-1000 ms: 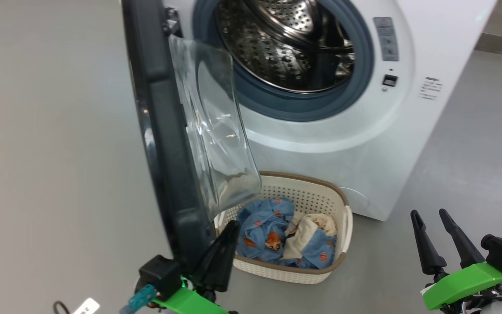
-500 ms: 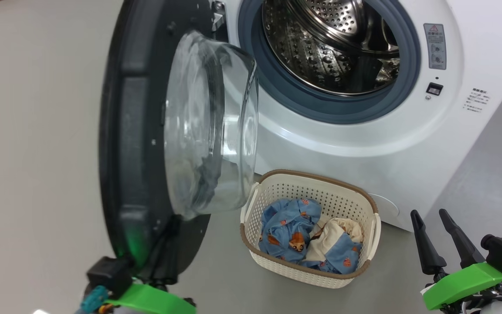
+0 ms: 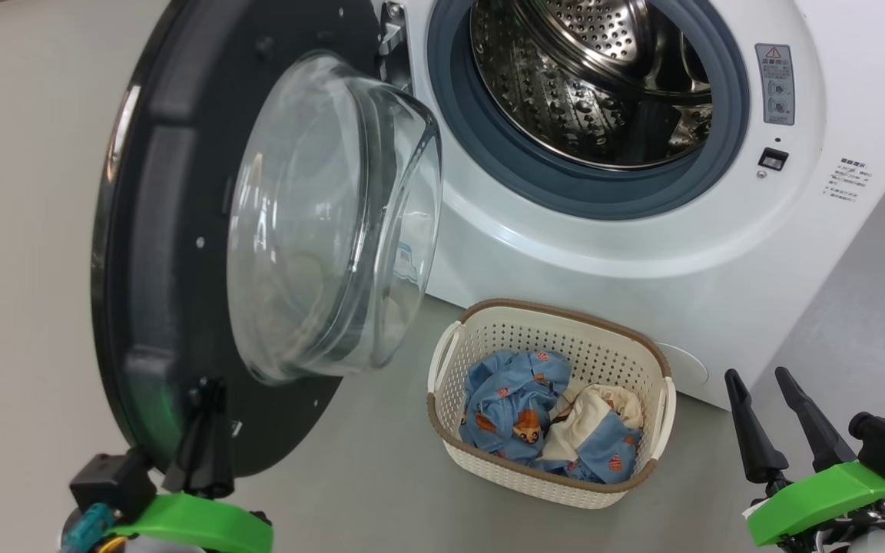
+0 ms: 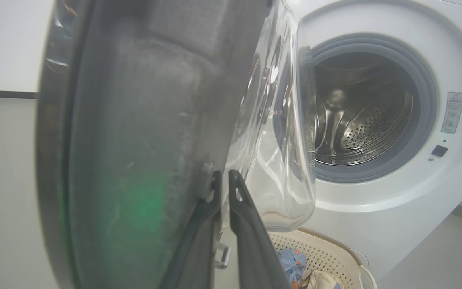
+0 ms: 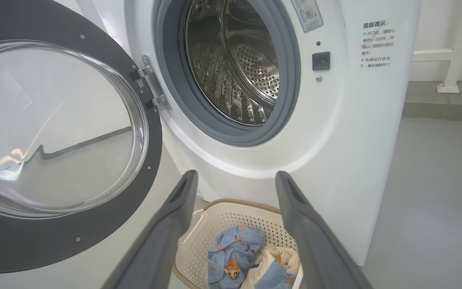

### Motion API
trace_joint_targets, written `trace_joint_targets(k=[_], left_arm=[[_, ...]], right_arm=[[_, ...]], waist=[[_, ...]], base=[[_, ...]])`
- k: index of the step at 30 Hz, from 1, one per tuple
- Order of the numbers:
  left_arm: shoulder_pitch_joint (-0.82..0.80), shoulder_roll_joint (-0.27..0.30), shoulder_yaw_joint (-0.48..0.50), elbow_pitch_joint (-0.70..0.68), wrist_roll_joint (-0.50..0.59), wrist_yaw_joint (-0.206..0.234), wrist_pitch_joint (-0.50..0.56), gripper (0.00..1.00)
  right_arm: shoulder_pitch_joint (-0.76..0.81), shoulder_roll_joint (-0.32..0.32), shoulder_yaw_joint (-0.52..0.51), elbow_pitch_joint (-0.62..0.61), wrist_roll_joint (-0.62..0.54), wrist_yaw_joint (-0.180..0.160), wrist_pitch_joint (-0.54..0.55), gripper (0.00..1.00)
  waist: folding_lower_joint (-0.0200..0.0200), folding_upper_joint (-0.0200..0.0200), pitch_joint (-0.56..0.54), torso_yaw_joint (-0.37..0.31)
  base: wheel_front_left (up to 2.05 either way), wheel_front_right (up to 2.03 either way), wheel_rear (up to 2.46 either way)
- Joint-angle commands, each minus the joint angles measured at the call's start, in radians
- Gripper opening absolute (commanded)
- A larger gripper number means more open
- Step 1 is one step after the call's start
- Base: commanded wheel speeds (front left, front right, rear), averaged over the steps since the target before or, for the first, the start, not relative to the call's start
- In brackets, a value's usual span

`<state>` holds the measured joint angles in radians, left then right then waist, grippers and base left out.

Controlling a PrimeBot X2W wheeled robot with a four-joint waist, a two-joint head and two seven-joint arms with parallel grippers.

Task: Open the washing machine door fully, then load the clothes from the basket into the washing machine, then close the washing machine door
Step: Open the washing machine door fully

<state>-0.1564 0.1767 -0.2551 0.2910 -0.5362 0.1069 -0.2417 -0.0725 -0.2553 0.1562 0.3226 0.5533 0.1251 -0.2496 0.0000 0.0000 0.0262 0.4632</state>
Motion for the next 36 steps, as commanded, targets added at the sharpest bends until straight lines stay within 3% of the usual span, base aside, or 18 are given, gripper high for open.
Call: trace_joint_targets(k=[1, 15, 36], left_arm=[[-0.055, 0.048, 0.067, -0.033, -0.013, 0.013, -0.020, 0.00], [-0.139, 0.075, 0.190, 0.028, 0.025, 0.023, -0.020, 0.00], [-0.325, 0.049, 0.437, 0.248, 0.167, -0.068, -0.020, 0.00]], right_arm=[[-0.006, -0.024, 0.015, -0.027, -0.013, 0.006, -0.012, 1.00], [-0.020, -0.045, 0.014, -0.031, -0.016, 0.006, -0.012, 1.00], [-0.072, -0.083, 0.033, -0.032, -0.018, 0.006, -0.012, 1.00]], waist=[[0.0000, 0.0000, 0.002, 0.001], [0.0000, 0.0000, 0.040, 0.002], [0.0000, 0.0000, 0.119, -0.013]], base=[[0.00, 0.00, 0.00], [0.00, 0.00, 0.00], [0.00, 0.00, 0.00]])
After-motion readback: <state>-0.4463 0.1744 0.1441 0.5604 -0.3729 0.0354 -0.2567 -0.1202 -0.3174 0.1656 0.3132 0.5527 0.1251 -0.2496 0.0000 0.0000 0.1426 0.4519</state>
